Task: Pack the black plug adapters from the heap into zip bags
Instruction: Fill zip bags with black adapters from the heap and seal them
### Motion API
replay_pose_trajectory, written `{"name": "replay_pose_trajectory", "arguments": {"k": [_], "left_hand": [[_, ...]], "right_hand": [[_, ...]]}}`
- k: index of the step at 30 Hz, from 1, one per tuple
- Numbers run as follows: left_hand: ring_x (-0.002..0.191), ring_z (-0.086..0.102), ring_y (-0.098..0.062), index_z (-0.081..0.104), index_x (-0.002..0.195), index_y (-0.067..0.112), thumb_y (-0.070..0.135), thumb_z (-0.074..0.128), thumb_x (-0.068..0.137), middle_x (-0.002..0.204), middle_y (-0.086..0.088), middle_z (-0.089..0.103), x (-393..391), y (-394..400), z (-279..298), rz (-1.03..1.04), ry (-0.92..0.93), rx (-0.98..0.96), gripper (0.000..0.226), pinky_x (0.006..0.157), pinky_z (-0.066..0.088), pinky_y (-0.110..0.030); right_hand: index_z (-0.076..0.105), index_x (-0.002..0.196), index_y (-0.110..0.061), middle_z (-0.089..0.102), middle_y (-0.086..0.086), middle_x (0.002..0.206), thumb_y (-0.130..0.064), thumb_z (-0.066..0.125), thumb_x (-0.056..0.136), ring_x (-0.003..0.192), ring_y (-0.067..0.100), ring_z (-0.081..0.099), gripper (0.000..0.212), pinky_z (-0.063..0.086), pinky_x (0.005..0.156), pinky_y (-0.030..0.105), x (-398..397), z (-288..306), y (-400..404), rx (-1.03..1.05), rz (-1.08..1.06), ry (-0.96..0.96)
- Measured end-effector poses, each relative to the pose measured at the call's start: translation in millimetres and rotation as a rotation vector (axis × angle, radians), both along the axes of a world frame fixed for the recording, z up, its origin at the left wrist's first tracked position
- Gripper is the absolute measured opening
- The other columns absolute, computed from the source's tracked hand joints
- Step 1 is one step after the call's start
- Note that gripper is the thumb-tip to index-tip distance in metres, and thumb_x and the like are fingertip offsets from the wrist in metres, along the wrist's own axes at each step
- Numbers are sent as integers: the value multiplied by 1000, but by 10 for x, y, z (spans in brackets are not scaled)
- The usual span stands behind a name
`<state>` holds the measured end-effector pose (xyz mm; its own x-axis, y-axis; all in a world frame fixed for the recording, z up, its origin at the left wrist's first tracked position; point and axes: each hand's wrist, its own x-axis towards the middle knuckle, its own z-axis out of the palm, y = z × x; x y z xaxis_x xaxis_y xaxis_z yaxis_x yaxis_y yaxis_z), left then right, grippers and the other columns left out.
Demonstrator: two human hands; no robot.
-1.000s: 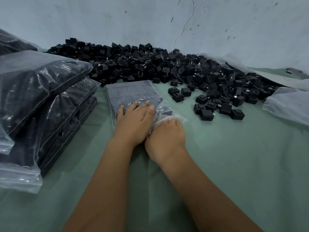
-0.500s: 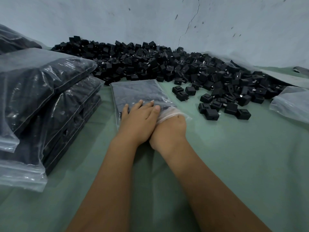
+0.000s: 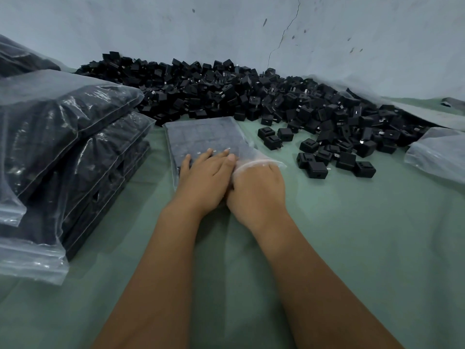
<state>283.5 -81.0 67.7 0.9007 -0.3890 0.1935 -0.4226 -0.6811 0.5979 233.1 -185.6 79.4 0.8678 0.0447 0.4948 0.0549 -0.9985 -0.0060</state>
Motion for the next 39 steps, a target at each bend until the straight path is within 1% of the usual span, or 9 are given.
{"name": "replay_pose_trajectory", "arguments": {"k": [5,8,12,15,17,24,28,34,39], "left_hand": [[146,23,-10,51,139,32,40,22,105,150,6,44,19,97,23,-22,-1,18,45,121,-2,-40],[117,59,-14,73,101,30,43,45,94,112,5,72,-27,122,98,-1,83,-346,32,114,32,-48],[133,45,-20,69,116,26,16,62,87,145,1,50,25,222,125,373,-148,-381,31,116,32,-43],[143,30,-29,48,142,28,25,64,87,156,-7,33,76,334,103,432,-25,-306,58,117,28,-49],[141,33,-30,40,147,27,37,62,89,153,-9,38,84,335,51,409,108,-235,63,115,29,-50],[133,44,-28,49,139,39,41,69,81,148,1,45,77,357,50,293,131,-117,61,117,24,-50],[141,35,-21,46,136,50,47,67,82,152,6,41,97,335,48,264,100,-1,59,119,9,-53],[144,29,-22,35,143,50,54,58,85,158,2,32,213,285,-21,252,68,112,62,119,4,-57],[142,34,-24,34,145,48,60,54,87,156,0,36,406,195,-17,255,32,153,62,119,10,-56]], "right_hand": [[50,53,-10,48,4,51,-7,46,71,48,19,37,19,24,49,26,-101,104,-18,185,218,-539],[50,57,-5,44,6,57,-2,43,72,55,19,32,16,22,50,30,-89,167,-215,213,262,-693],[66,93,-12,61,-1,97,-16,49,75,89,19,53,25,40,74,27,-39,107,-514,345,167,-364],[61,121,-35,49,-16,133,-31,51,84,124,0,41,39,28,98,14,-15,47,-542,891,282,68],[61,121,-40,52,-25,128,-37,50,87,120,-7,43,36,30,99,16,-12,-22,-526,1102,311,269],[74,75,-22,69,-5,77,-52,48,75,80,9,62,40,47,73,35,-7,12,-585,861,122,169],[60,61,-12,54,0,61,-46,48,81,66,18,49,41,34,62,33,-1,-30,-552,528,117,76],[63,88,-23,55,-13,88,-35,54,87,90,10,44,15,38,78,28,65,-153,-570,427,121,48],[54,129,-28,54,-10,132,-38,44,94,124,12,40,37,24,101,29,134,-178,-625,413,16,120]]}}
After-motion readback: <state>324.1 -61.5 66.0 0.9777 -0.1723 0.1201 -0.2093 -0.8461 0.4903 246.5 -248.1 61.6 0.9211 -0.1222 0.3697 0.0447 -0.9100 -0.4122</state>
